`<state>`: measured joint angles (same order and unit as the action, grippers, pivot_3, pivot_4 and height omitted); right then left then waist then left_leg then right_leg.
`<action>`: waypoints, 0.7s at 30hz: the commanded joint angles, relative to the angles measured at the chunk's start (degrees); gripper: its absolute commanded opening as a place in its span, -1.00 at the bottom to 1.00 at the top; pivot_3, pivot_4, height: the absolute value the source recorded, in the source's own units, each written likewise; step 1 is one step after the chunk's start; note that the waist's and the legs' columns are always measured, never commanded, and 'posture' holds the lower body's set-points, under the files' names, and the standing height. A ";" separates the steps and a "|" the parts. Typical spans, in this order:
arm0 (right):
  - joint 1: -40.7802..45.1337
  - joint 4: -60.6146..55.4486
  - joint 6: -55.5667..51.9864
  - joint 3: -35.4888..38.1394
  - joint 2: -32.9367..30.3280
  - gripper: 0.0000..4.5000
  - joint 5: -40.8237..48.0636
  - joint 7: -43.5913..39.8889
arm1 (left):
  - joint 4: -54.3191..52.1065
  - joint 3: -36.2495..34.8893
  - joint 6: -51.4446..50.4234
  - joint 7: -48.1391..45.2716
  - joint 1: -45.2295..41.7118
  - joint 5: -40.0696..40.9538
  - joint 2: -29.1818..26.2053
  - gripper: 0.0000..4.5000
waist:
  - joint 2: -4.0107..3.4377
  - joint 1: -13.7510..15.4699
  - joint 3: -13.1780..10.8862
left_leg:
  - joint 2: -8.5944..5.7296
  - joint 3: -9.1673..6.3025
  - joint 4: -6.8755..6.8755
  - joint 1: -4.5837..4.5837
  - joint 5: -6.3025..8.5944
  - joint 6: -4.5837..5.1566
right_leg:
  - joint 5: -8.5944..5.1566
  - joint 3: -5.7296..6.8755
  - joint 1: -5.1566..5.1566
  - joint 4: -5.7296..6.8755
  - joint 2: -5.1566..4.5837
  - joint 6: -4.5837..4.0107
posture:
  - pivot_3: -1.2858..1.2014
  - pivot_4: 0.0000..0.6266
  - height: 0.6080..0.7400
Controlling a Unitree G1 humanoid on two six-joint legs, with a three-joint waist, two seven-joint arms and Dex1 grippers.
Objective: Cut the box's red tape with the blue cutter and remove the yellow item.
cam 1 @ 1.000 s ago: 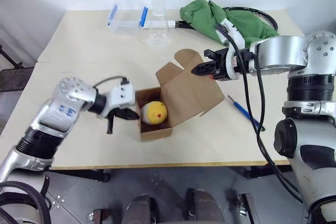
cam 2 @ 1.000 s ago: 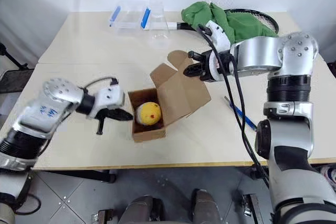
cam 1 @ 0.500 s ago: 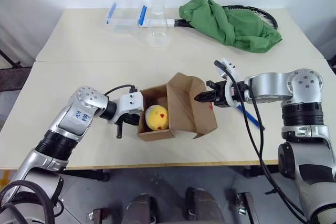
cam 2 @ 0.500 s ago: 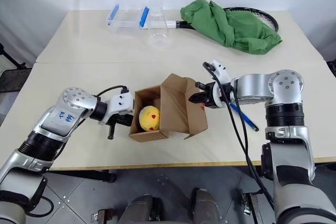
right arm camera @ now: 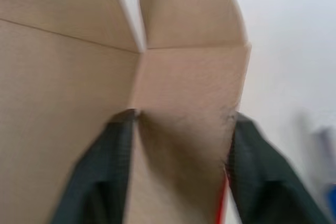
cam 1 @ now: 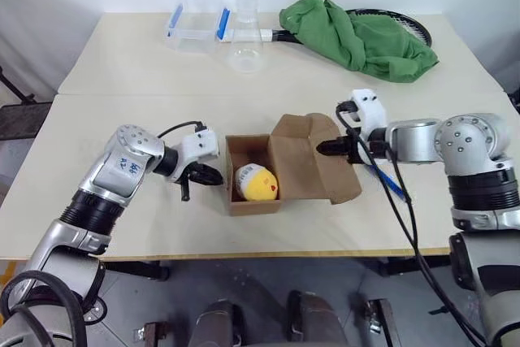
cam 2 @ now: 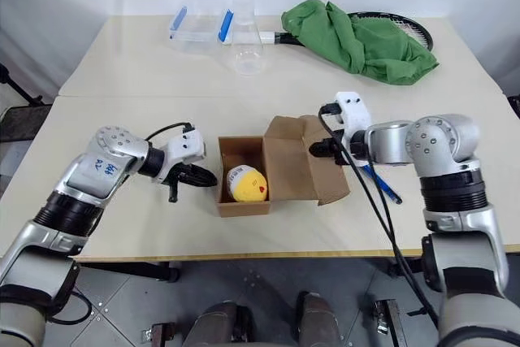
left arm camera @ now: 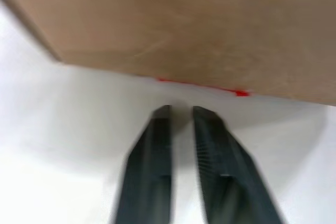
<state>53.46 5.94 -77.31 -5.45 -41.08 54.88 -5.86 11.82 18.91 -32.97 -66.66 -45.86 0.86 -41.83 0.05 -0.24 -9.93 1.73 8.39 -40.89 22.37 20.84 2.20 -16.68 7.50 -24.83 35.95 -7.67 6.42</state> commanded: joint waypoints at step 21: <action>-23.95 -26.53 28.89 13.93 -24.95 1.00 -13.96 -47.25 | -6.19 6.26 2.52 -10.56 -14.87 1.75 4.12 0.99 | 0.15 1.46 -0.10 | -0.26 0.06 -0.41 0.59 0.02 0.02 | 0.06 0.08 -0.43 0.07 0.09 0.11 | 0.03 -0.52 1.00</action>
<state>29.93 -18.34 -49.18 5.49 -65.74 41.54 -53.77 5.41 24.75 -31.52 -75.96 -60.21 3.47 -37.74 0.21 1.23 -10.04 1.48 8.45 -41.29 22.97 20.86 2.23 -16.62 7.58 -25.27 36.02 -7.57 6.53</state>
